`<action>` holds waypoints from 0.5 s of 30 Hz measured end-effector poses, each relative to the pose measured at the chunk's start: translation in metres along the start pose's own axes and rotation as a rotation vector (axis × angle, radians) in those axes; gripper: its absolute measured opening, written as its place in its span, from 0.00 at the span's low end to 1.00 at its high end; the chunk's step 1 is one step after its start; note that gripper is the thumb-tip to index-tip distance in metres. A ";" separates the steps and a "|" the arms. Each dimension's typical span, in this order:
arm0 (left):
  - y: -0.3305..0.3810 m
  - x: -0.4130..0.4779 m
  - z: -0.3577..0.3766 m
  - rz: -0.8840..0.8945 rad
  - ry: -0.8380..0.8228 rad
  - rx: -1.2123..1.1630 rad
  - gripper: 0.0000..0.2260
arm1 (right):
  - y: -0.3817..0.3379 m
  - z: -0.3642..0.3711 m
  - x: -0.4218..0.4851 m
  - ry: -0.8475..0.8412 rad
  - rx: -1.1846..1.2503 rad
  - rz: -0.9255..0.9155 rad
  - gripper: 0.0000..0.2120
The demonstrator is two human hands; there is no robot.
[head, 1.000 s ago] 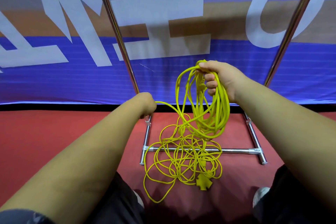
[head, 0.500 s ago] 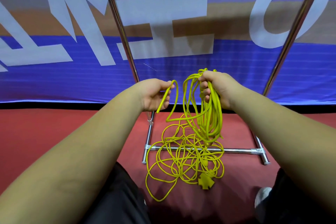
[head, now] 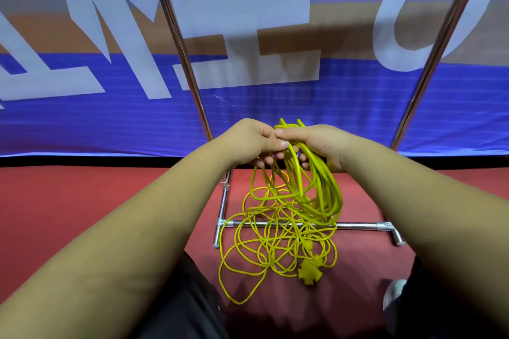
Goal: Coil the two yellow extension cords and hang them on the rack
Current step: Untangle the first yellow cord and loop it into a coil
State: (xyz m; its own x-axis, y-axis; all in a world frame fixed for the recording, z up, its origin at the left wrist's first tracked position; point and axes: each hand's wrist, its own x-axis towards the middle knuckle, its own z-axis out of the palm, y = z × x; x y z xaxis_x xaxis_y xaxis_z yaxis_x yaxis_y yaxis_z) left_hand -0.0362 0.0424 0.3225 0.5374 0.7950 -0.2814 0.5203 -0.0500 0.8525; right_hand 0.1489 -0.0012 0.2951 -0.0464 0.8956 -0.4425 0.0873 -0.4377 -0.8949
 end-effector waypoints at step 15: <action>-0.008 0.005 -0.036 0.429 0.023 0.923 0.58 | -0.019 0.004 -0.026 -0.273 -0.101 -0.052 0.11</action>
State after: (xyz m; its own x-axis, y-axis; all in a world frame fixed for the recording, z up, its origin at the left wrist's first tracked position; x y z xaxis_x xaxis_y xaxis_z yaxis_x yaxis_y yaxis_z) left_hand -0.0613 0.0684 0.3302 0.7915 0.6110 -0.0152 0.6007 -0.7730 0.2039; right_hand 0.1443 -0.0167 0.3239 -0.3183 0.8560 -0.4074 0.1757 -0.3690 -0.9127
